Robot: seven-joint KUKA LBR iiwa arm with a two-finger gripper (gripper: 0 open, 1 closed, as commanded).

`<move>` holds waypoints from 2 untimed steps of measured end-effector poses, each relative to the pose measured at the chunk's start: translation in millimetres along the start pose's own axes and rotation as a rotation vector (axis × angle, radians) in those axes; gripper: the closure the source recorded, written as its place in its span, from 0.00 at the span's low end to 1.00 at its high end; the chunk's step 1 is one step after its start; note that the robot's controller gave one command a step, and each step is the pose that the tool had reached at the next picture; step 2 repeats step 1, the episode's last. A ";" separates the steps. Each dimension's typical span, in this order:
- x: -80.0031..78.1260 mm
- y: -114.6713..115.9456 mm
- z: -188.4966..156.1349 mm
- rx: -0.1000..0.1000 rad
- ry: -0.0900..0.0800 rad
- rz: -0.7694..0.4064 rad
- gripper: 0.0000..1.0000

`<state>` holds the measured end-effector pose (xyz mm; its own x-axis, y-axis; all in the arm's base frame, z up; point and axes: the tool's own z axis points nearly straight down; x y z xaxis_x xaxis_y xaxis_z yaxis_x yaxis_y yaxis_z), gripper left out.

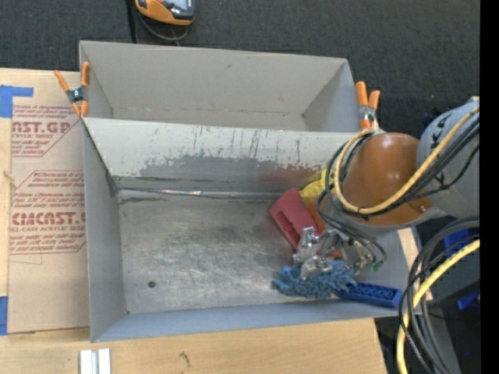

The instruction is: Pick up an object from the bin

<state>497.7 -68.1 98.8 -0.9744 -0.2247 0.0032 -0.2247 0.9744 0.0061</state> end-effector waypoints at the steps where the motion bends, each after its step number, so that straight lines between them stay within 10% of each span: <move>1: -2.8 -0.2 13.0 0.002 -0.001 -0.022 1.00; 2: -2.8 -0.2 13.0 0.002 -0.001 -0.022 1.00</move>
Offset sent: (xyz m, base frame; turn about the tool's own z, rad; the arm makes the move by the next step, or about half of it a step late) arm 0.0022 -0.0005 -0.0288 -0.0453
